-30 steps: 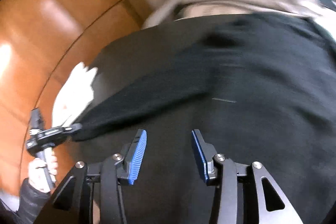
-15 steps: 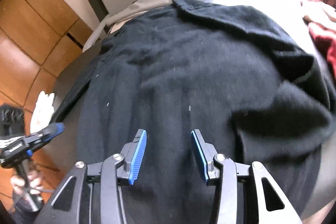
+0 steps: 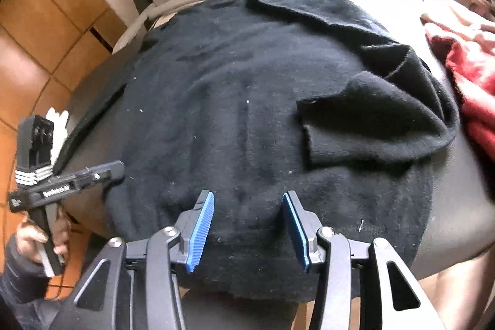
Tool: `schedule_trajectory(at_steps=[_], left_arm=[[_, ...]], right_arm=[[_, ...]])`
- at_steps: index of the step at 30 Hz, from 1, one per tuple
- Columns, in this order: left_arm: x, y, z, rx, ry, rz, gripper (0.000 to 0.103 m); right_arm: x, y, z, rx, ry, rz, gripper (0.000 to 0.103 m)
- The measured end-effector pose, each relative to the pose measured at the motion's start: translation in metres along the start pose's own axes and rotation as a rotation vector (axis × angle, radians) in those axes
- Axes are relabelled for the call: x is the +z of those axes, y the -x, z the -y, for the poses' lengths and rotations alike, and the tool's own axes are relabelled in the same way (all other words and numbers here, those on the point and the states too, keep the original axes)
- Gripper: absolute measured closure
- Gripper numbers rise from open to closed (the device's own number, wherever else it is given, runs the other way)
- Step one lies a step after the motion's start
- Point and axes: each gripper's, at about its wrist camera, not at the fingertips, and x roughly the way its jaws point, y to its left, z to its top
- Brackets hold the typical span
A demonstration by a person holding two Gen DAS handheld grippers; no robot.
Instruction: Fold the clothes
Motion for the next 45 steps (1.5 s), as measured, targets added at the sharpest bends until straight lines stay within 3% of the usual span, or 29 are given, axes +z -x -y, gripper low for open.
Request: schedule_trajectory(at_steps=[3,6,10,13,15,16,20,24,27,29,31,32,33,34,42,45], left_arm=[[-0.004,0.001,0.004,0.052,-0.065,0.001,0.09],[-0.002,0.0,0.005,0.103,-0.114,-0.01,0.093],[0.004,0.007,-0.001,0.085,-0.073,-0.039,0.092],[0.005,0.024,-0.002,0.063,-0.067,-0.009,0.089],[0.006,0.037,0.0,0.015,-0.053,0.033,0.088],[0.008,0.04,0.0,-0.008,-0.037,0.052,0.088],[0.016,0.041,0.012,-0.035,-0.015,0.141,0.088],[0.017,0.018,0.028,-0.005,-0.06,0.108,0.088],[0.012,0.001,0.029,0.018,-0.067,0.063,0.088],[0.007,-0.009,0.026,0.033,-0.056,0.04,0.088],[0.002,-0.012,0.022,0.03,-0.049,0.041,0.088],[0.0,-0.012,0.02,0.026,-0.044,0.046,0.088],[0.0,-0.012,0.018,0.02,-0.032,0.044,0.088],[0.0,-0.012,0.016,0.012,-0.023,0.041,0.088],[0.001,-0.011,0.016,0.045,-0.085,0.008,0.088],[0.001,-0.008,0.01,0.05,-0.095,-0.011,0.09]], right_arm=[[-0.004,-0.012,-0.005,-0.01,0.01,-0.011,0.053],[-0.01,-0.013,-0.006,0.052,-0.003,-0.008,0.05],[-0.008,0.002,0.005,0.104,-0.053,0.03,0.056],[-0.007,0.051,0.026,-0.008,-0.065,0.24,0.055],[-0.007,0.069,0.037,-0.1,-0.031,0.306,0.049],[-0.006,0.071,0.043,-0.137,-0.019,0.31,0.042],[-0.003,0.052,0.069,-0.148,-0.092,0.279,0.041],[-0.001,0.036,0.07,-0.128,-0.085,0.294,0.041],[0.007,0.031,0.064,-0.152,-0.056,0.317,0.041],[0.014,0.012,0.059,-0.207,-0.01,0.271,0.042],[0.013,-0.003,0.058,-0.246,0.016,0.22,0.069],[0.013,-0.004,0.057,-0.255,0.022,0.222,0.07],[0.012,-0.005,0.057,-0.264,0.027,0.224,0.087],[0.012,-0.006,0.057,-0.27,0.03,0.225,0.094],[0.012,0.036,0.075,-0.207,-0.061,0.268,0.098],[0.018,0.055,0.085,-0.285,-0.038,0.284,0.098]])
